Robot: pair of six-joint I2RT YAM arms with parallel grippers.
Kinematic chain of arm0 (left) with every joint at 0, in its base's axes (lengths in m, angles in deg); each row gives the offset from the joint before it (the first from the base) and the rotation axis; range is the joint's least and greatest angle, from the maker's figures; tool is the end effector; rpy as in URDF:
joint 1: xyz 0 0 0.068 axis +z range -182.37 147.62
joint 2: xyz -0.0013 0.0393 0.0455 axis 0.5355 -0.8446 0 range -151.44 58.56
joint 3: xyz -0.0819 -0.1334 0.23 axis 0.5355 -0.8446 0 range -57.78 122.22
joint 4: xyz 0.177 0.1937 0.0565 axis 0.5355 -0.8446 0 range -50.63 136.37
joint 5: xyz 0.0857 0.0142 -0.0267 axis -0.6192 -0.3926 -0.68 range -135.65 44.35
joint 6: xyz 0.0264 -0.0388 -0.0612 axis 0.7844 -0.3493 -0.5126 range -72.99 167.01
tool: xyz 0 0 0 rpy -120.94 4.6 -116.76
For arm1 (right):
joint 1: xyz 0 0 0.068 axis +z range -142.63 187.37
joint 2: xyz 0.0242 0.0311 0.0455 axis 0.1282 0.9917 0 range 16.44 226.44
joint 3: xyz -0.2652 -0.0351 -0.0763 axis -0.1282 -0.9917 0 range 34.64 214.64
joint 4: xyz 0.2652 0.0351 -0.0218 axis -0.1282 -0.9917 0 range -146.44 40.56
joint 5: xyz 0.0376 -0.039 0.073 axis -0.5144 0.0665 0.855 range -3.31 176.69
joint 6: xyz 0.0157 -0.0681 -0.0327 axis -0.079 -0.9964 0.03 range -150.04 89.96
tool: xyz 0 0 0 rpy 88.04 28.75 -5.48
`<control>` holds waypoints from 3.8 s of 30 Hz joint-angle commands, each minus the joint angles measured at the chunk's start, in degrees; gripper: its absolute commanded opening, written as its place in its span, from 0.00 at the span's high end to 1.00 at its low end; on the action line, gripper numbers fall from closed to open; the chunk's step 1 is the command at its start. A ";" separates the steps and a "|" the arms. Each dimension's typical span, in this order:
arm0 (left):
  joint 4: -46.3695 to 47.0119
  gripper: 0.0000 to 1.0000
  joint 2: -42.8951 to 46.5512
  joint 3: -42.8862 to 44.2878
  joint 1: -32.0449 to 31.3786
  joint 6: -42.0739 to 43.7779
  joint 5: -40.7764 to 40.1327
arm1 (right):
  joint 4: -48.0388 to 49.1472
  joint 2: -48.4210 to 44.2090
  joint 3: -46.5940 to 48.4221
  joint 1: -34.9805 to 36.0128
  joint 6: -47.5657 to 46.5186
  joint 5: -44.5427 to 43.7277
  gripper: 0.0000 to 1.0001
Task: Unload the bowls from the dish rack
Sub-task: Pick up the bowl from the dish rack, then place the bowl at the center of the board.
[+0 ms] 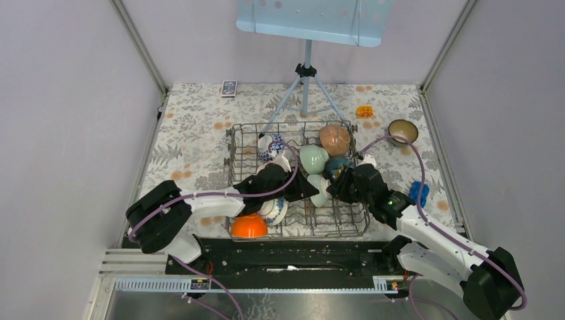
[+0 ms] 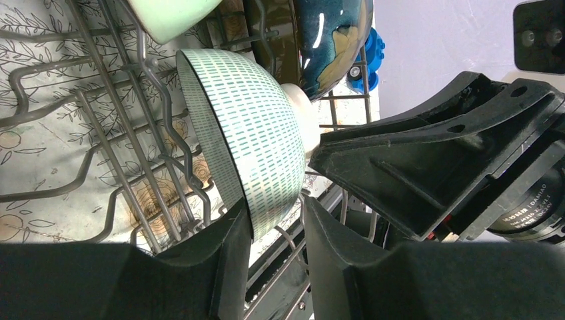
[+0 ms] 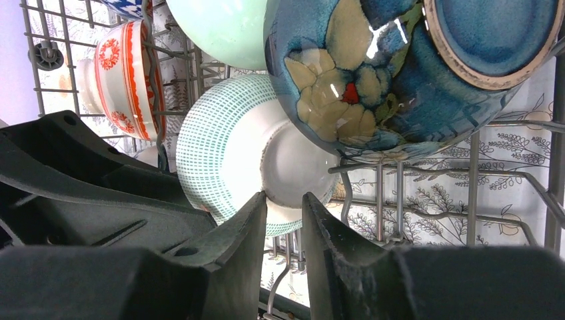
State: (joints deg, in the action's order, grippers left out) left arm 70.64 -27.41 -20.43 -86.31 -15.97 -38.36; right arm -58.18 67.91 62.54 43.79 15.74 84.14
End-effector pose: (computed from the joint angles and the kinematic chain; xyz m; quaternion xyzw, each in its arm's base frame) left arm 0.1932 -0.2793 0.1753 -0.0318 0.8387 -0.4890 0.2375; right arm 0.1830 0.1316 0.2038 0.0821 0.8719 0.3024 0.3763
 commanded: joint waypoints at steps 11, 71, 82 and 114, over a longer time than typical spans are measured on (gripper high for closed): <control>11.18 0.69 0.09 2.26 -2.12 0.58 3.97 | -0.88 -1.75 -0.48 -0.12 0.80 -1.63 0.67; 17.59 1.00 2.53 -1.38 -3.17 1.08 6.23 | -9.44 -9.43 8.75 -0.16 -0.60 0.92 0.23; 14.75 1.00 8.97 -0.17 -1.69 2.34 5.52 | -15.00 -11.88 21.53 -0.12 -8.66 0.48 0.16; -20.50 1.00 25.53 16.94 0.26 26.97 5.31 | -11.96 -17.44 25.07 -0.12 -16.01 3.92 0.12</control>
State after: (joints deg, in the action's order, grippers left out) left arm 63.25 -3.65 -15.41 -86.33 -1.78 -31.56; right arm -65.52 47.54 83.22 43.42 2.41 88.32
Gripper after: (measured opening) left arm 0.027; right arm 0.884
